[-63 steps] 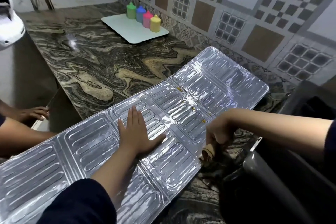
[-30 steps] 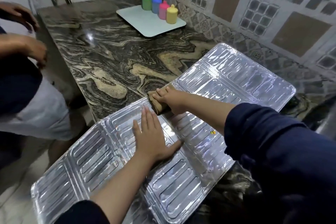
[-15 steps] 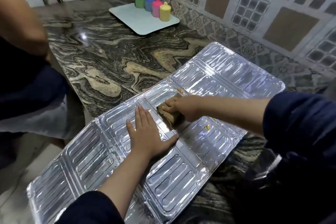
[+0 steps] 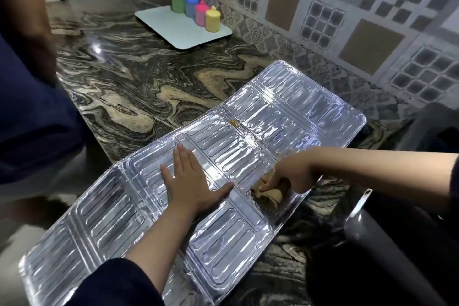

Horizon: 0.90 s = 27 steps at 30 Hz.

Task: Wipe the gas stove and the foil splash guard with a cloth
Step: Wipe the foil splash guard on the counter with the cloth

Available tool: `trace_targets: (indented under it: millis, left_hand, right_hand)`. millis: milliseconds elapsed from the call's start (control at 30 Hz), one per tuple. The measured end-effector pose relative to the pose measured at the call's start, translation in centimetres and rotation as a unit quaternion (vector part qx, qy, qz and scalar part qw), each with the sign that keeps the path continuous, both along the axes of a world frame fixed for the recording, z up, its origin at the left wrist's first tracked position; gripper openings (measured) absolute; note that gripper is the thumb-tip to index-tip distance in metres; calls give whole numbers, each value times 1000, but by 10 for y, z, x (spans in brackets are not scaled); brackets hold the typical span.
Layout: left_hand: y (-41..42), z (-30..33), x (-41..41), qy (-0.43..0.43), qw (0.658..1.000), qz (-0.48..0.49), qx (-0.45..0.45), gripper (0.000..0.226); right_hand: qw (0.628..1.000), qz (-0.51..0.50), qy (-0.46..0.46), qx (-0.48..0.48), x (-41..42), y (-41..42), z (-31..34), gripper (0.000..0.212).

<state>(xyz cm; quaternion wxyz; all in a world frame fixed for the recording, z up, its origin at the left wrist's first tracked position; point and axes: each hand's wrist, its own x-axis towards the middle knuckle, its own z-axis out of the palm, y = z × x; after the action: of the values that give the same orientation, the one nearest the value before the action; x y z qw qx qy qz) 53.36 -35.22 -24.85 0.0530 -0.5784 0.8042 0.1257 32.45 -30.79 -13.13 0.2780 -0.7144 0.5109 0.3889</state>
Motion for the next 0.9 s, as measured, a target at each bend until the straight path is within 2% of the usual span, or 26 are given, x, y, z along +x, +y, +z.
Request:
trace_targets:
  millis: [200,333,467,567,667,833,900]
  left_hand:
    - [0,0,0,1,1000,-3,-2,139]
    - [-1,0,1,0,1000,-11,-4,139]
    - [0,0,2,0,1000,-16,-5,138]
    - [-1,1,3,-8,1000,-17,-6,138]
    - [2,1,4,-12,1000,-13,-2,138]
    - [3,-2,4,-8,1000,-10,-17,136]
    - [4,-2,3,-9,1000,-10,-17,136]
  right_hand:
    - [992,-96,-1,86,-10,18,6,57]
    - [987,-139,3,81,-16,16,4,42]
    - [984,-161,6,80,-15,-5,20,39]
    - [992,-126,5,-4,-6,-27,48,39]
    - [983,-140,-46,-107,3,-56,62,43]
    - [934,-126,-110,-314,19,-104,41,39]
    - [910,-123,-126,-376,25,-117,24,51]
